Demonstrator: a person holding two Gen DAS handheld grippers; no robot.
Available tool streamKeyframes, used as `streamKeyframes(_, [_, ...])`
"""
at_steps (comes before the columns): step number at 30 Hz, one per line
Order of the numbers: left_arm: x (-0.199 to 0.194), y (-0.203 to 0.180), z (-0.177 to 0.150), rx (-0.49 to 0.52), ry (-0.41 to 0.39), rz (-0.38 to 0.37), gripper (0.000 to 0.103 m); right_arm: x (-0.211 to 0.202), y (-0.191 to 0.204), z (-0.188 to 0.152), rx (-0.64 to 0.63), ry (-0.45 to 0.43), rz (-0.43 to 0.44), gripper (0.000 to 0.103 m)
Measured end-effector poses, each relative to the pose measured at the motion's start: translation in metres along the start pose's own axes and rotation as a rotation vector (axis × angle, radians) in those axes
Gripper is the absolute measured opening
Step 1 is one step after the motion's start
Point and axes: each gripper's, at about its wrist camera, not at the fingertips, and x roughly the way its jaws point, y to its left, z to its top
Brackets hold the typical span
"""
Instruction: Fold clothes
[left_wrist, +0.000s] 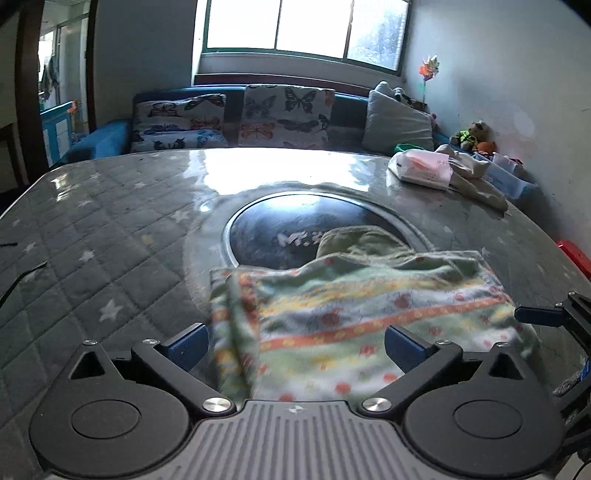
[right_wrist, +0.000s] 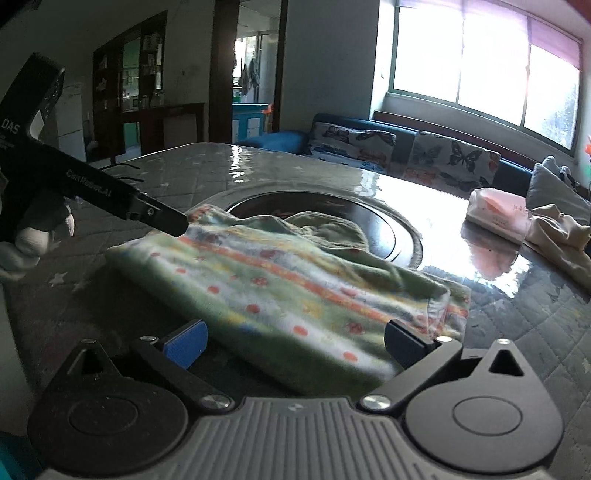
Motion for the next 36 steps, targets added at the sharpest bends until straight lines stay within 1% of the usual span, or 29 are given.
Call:
streamKeyframes(4, [-0.010,0.004,-0.014,-0.015,0.013,0.022,0.103,0.000,0.002,-0.005,-0.007,0.019,0.021,0.103])
streamKeyframes(8, [-0.014,0.007,-0.025,-0.032,0.040,0.034,0.103,0.006,0.008,-0.013,-0.027,0.062,0.022,0.103])
streamKeyframes(13, [-0.009,0.011,-0.037,-0.054,0.110,0.056,0.103,0.006,0.008,-0.017,-0.013,0.059,0.024,0.103])
streamKeyframes(15, [-0.008,0.013,-0.041,-0.059,0.115,0.055,0.103,0.007,0.006,-0.017,0.000,0.065,0.033,0.103])
streamKeyframes(22, [-0.005,0.009,-0.043,-0.043,0.131,0.079,0.103,0.006,0.008,-0.017,0.005,0.069,0.024,0.103])
streamKeyframes(36, [-0.003,0.008,-0.038,-0.035,0.158,0.088,0.103,0.005,0.010,-0.018,0.013,0.052,0.020,0.103])
